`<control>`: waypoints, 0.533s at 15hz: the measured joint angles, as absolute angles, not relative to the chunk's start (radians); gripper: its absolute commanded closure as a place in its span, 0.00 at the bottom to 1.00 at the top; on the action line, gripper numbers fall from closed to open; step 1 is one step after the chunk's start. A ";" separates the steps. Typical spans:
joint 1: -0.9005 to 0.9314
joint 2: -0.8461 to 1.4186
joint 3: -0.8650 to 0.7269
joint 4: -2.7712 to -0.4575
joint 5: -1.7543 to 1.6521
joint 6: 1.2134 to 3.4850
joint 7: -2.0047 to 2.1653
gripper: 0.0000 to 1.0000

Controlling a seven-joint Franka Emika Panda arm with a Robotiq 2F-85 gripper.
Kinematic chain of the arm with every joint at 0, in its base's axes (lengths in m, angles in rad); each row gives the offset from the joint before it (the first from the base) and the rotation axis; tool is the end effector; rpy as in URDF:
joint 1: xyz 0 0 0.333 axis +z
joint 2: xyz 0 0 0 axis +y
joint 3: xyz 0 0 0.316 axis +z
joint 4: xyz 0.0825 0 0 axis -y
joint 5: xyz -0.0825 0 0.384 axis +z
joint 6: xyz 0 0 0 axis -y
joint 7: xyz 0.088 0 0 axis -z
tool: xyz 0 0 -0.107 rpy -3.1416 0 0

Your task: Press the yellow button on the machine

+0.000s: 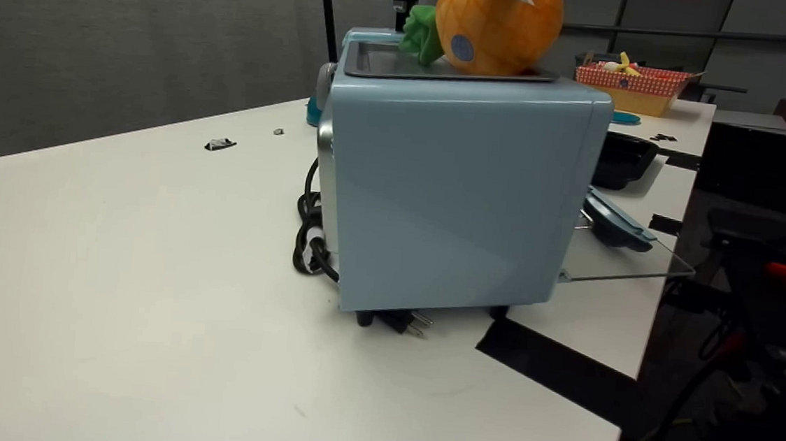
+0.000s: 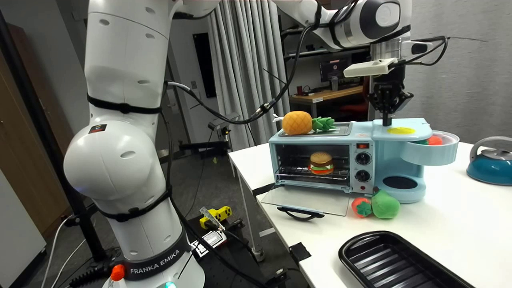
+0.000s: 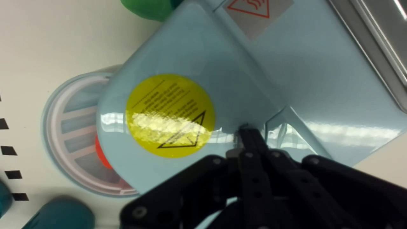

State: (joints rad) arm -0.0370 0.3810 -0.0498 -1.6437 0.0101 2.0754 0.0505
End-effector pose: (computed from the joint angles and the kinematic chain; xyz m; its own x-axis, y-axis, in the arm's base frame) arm 0.6665 -0.0539 0.3993 0.9892 -0.1371 0.0516 -0.1377 -0.9905 0.0068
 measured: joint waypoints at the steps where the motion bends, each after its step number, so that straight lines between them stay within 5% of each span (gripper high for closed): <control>1: -0.037 0.381 -0.050 -1.644 0.011 2.076 0.051 1.00; 8: -0.052 0.369 -0.053 -1.657 0.028 2.138 0.052 1.00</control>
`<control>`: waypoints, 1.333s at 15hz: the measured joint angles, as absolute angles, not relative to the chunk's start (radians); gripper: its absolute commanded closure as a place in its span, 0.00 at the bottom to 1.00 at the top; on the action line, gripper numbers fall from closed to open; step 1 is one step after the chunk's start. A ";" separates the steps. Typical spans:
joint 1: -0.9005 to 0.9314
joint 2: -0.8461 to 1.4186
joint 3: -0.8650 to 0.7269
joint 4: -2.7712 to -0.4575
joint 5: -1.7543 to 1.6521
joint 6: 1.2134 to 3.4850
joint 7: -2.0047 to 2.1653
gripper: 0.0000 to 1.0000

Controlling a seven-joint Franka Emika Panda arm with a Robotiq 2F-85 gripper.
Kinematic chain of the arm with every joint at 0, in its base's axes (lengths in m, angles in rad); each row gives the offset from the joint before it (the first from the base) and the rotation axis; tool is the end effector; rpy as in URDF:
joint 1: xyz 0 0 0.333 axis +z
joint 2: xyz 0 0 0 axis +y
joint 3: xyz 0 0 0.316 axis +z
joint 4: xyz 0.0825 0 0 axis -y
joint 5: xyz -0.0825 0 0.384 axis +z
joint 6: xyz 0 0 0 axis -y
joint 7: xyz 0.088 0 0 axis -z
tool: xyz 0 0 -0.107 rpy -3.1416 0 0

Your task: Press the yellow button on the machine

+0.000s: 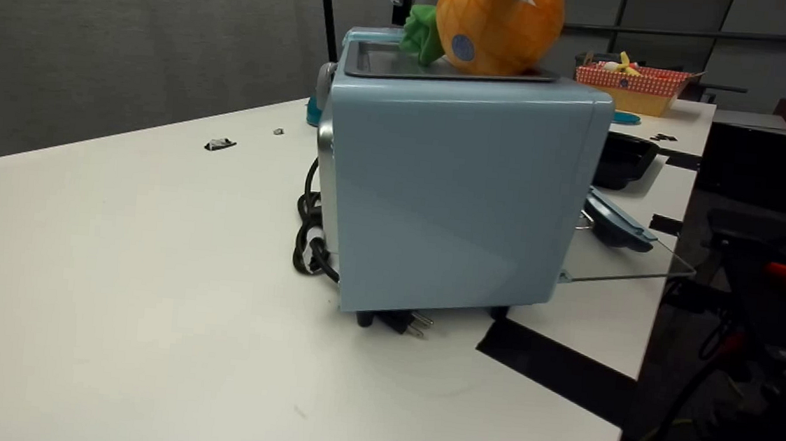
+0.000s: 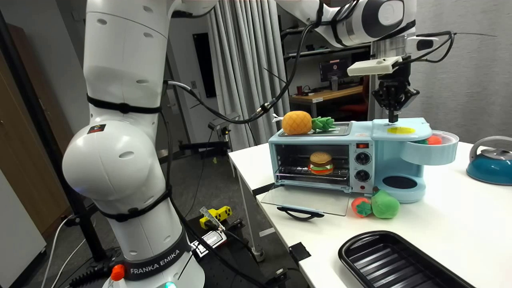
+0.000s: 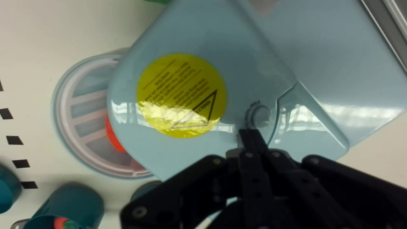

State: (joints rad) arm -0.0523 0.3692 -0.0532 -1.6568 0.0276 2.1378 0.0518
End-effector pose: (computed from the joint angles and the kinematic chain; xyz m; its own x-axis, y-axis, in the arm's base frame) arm 0.6683 -0.0657 0.4070 0.9800 -0.1650 0.1117 -0.1648 -0.9863 -0.0114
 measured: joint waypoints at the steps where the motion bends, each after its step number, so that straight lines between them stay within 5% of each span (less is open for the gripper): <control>1: -0.056 0.364 -0.053 -1.660 0.031 2.150 0.051 1.00; 10: -0.065 0.136 -0.053 -1.805 0.076 2.181 0.014 1.00; 11: -0.067 0.102 -0.054 -1.833 0.081 2.181 0.003 0.74; 13: -0.070 0.037 -0.057 -1.891 0.088 2.181 -0.021 0.66; 20: -0.071 -0.179 -0.094 -2.084 0.096 2.183 -0.135 0.13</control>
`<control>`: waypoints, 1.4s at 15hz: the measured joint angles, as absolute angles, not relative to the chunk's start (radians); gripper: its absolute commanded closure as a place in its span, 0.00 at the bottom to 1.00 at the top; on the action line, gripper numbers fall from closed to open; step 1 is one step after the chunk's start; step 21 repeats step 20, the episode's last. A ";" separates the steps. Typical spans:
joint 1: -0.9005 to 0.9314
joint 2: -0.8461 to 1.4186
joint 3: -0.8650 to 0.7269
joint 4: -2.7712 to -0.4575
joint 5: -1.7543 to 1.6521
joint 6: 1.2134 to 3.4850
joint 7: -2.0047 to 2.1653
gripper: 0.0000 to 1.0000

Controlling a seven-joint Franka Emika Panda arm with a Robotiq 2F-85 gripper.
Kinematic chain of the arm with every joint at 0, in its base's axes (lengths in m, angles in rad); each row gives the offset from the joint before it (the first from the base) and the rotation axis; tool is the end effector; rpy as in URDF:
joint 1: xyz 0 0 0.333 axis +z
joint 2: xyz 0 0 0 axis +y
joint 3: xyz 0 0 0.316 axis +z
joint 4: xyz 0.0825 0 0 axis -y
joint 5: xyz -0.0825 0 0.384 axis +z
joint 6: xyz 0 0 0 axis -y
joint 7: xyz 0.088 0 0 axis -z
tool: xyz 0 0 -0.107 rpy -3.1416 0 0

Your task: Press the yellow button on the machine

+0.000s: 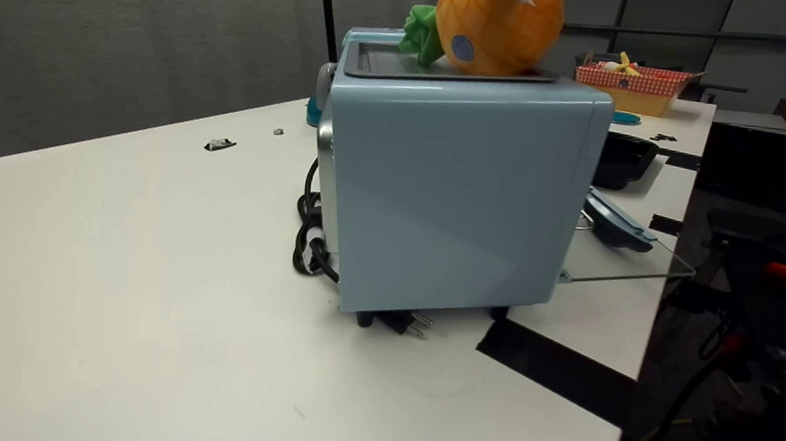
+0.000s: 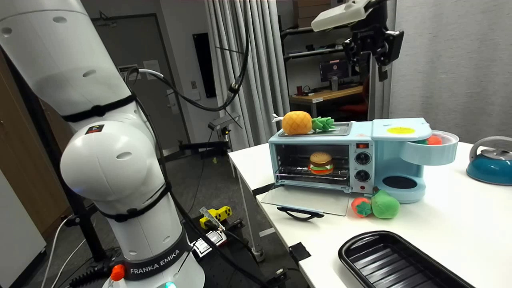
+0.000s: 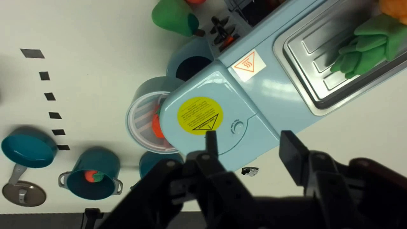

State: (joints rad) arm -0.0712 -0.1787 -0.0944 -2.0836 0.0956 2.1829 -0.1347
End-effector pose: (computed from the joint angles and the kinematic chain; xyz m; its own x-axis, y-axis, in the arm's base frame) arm 0.5220 -0.0862 0.5317 0.9558 -0.0826 0.2821 -0.0655 -0.9954 -0.0696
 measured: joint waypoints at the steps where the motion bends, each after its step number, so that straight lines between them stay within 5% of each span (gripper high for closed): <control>1: -0.071 -0.208 -0.100 -2.109 0.096 2.183 -0.149 0.06; 3: -0.071 -0.263 -0.110 -2.158 0.096 2.183 -0.173 0.00; 4: -0.071 -0.289 -0.114 -2.181 0.096 2.183 -0.182 0.10; 6: -0.071 -0.330 -0.118 -2.222 0.096 2.185 -0.190 0.00; 21: -0.071 -0.358 -0.118 -2.257 0.096 2.202 -0.192 0.00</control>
